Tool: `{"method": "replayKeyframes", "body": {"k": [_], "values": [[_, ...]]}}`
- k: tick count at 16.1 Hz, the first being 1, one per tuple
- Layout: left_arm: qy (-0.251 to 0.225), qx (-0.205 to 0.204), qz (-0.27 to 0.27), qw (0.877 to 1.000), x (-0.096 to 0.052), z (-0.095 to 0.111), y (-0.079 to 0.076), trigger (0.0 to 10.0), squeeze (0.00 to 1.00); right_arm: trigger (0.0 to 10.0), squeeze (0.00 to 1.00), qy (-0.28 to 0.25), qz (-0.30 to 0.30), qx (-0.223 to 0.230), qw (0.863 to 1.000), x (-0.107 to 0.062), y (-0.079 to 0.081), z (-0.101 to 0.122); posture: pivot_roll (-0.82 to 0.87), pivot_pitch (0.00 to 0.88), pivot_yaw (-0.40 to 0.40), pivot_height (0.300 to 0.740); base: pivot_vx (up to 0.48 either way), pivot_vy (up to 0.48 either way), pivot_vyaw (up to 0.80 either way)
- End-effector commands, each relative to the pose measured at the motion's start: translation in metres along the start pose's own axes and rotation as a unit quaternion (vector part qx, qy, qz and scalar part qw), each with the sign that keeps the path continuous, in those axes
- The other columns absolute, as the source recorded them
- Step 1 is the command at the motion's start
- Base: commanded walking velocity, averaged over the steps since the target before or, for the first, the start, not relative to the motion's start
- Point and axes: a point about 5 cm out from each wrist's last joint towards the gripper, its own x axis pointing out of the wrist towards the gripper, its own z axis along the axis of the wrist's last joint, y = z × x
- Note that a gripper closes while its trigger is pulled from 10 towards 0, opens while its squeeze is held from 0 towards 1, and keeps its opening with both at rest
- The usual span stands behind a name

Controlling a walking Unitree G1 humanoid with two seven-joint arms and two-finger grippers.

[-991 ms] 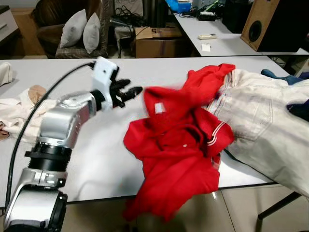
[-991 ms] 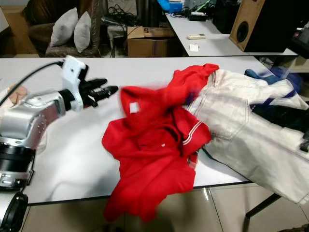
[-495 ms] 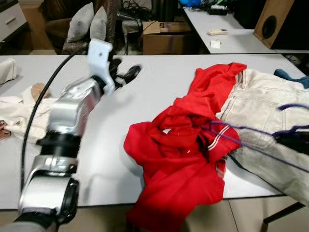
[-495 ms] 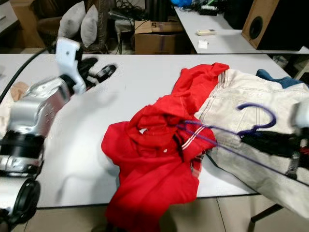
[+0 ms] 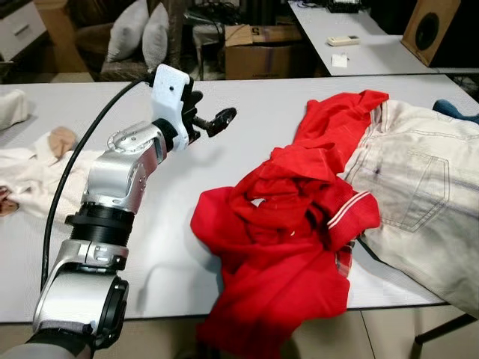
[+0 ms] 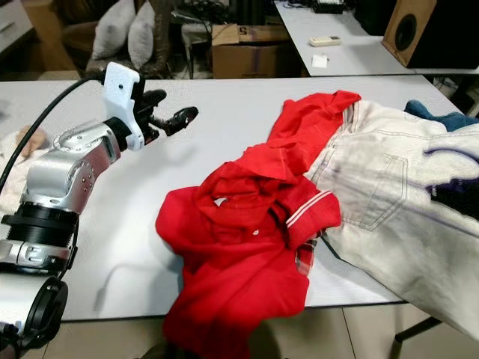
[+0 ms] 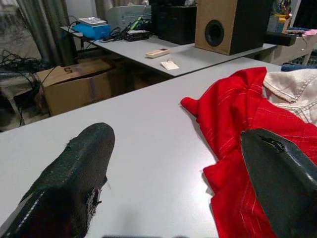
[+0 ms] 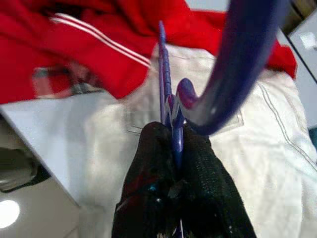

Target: Hang hanger

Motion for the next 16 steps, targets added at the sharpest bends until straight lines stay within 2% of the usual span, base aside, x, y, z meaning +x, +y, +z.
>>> {"method": "replayKeyframes", "body": {"k": [1, 3, 4, 5, 6, 8, 9, 10, 11, 12, 13, 14, 15, 16], "values": [[0.003, 0.001, 0.005, 1.0, -0.001, -0.001, 0.003, 10.0, 0.0, 10.0, 0.0, -0.013, -0.007, -0.022, 1.0, -0.011, -0.004, 0.012, -0.04, 0.0, 0.044, 0.74, 0.0, 0.0, 0.0], [0.001, -0.005, 0.008, 1.0, -0.002, -0.001, 0.004, 10.0, 0.0, 10.0, 0.0, -0.045, -0.043, -0.034, 0.997, -0.025, -0.018, 0.023, -0.04, 0.0, 0.038, 0.74, 0.0, 0.0, 0.0], [-0.001, -0.003, 0.012, 1.0, -0.002, -0.002, 0.004, 10.0, 0.0, 10.0, 0.0, -0.045, -0.053, -0.035, 0.997, -0.027, -0.021, 0.023, -0.04, 0.0, 0.038, 0.74, 0.0, 0.0, 0.0], [-0.003, 0.004, 0.021, 1.0, -0.003, -0.003, 0.004, 10.0, 0.0, 10.0, 0.0, -0.012, -0.096, -0.029, 0.995, -0.026, -0.028, 0.016, -0.04, 0.0, 0.033, 0.74, 0.0, 0.0, 0.0], [-0.005, 0.003, 0.028, 1.0, -0.005, -0.003, 0.003, 10.0, 0.0, 10.0, 0.0, 0.011, -0.151, -0.007, 0.988, -0.019, -0.037, 0.006, -0.04, 0.0, 0.032, 0.74, 0.0, 0.0, 0.0], [-0.032, 0.014, 0.039, 0.999, -0.008, 0.001, -0.002, 10.0, 0.0, 10.0, 0.0, -0.041, -0.225, 0.076, 0.97, 0.008, -0.041, -0.001, -0.04, 0.0, 0.035, 0.74, 0.0, 0.0, 0.0], [-0.045, 0.013, 0.056, 0.997, -0.014, 0.001, -0.007, 10.0, 0.0, 10.0, 0.0, -0.087, -0.259, 0.127, 0.954, 0.045, -0.03, 0.002, -0.03, 0.0, 0.046, 0.74, 0.0, 0.0, 0.0], [-0.045, 0.018, 0.056, 0.997, -0.016, 0.001, -0.009, 10.0, 0.0, 10.0, 0.0, -0.106, -0.262, 0.143, 0.948, 0.056, -0.025, 0.004, -0.03, 0.0, 0.046, 0.74, 0.0, 0.0, 0.0], [-0.036, 0.015, 0.06, 0.997, -0.021, -0.003, -0.013, 10.0, 0.0, 10.0, 0.0, -0.144, -0.295, 0.163, 0.93, 0.074, -0.018, 0.014, -0.03, 0.0, 0.05, 0.74, 0.0, 0.0, 0.0], [-0.032, 0.015, 0.068, 0.997, -0.024, -0.005, -0.014, 10.0, 0.0, 10.0, 0.0, -0.173, -0.301, 0.178, 0.921, 0.084, -0.013, 0.021, -0.03, 0.0, 0.05, 0.74, 0.0, 0.0, 0.0], [-0.025, 0.013, 0.082, 0.996, -0.031, -0.01, -0.016, 10.0, 0.0, 10.0, 0.0, -0.233, -0.308, 0.218, 0.896, 0.099, -0.003, 0.037, -0.02, 0.0, 0.052, 0.74, 0.0, 0.0, 0.0], [-0.022, 0.012, 0.088, 0.996, -0.033, -0.011, -0.017, 10.0, 0.0, 10.0, 0.0, -0.257, -0.304, 0.237, 0.886, 0.104, 0.001, 0.045, -0.02, 0.0, 0.052, 0.74, 0.0, 0.0, 0.0], [-0.01, 0.015, 0.097, 0.995, -0.039, -0.017, -0.02, 10.0, 0.0, 10.0, 0.0, -0.304, -0.303, 0.251, 0.867, 0.111, 0.015, 0.064, -0.01, 0.0, 0.049, 0.74, 0.0, 0.337, 0.0], [-0.005, 0.014, 0.101, 0.995, -0.042, -0.02, -0.023, 10.0, 0.0, 10.0, 0.0, -0.332, -0.302, 0.25, 0.858, 0.113, 0.024, 0.076, -0.01, 0.0, 0.046, 0.74, 0.0, 0.356, 0.0]]}}
